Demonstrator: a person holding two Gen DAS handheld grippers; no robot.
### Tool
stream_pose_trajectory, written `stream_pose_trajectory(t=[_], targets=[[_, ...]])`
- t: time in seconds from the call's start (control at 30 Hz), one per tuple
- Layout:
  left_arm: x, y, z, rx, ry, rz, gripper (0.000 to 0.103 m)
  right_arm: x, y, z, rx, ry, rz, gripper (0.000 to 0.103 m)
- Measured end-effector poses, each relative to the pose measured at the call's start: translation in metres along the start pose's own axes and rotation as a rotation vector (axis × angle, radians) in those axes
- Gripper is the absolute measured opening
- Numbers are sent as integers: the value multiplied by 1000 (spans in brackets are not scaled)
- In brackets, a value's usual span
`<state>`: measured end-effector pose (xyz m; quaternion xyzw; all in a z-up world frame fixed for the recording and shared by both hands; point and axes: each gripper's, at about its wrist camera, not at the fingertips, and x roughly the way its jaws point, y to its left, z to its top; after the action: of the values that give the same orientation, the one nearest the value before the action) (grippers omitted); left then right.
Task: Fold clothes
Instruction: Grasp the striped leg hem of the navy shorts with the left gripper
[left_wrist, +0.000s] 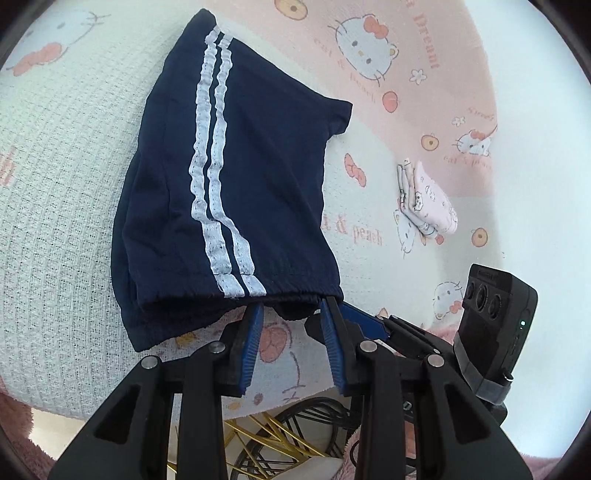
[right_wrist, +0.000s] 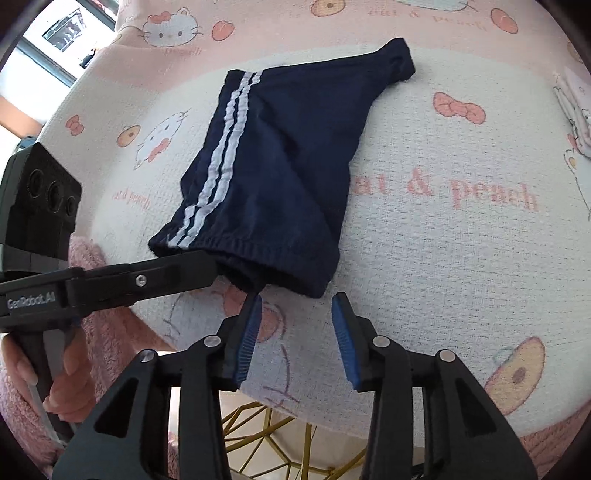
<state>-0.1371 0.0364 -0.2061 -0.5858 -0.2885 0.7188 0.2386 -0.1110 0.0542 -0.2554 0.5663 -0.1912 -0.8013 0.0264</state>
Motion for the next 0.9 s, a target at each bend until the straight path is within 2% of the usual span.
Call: stream_pose_trajectory(t=[0.07,0.13,0.17,0.2,0.37,0.5,0.6,0.67,0.7,0.73,0.77,0.9], targets=[[0,0,1,-4,-8,-20,34,6,-9,3,51,-10,-48,39],[2,-1,2,-7,-4,-30,34,10,-15,6,75,-27,-63,16],[3,-1,3,-7,-2,-30,34,9,-15,7,74,-27,-50,10],[5,-1,3,-8,4,-35,34,7,-14,6,60,-29,-50,7],[15,-3,1,-13,39,-68,34,4,3,-5,-27,-7,-28,5],[30,-2,-2,-34,99,-125,34,1,16,-12,-73,1,-27,6],[36,-2,-5,-40,142,-115,35,2,12,-14,-47,29,-8,9],[36,-3,-6,-44,163,-108,35,3,9,-16,-29,48,4,20],[30,-4,-6,-45,164,-111,35,-1,8,-16,-24,38,1,29],[18,-5,-7,-38,152,-116,36,-5,7,-16,-19,26,-3,34],[6,-6,-8,-27,136,-121,39,-10,7,-16,-26,9,-12,34],[-42,14,-5,-95,10,-12,40,-20,17,-12,-54,-47,-31,39]])
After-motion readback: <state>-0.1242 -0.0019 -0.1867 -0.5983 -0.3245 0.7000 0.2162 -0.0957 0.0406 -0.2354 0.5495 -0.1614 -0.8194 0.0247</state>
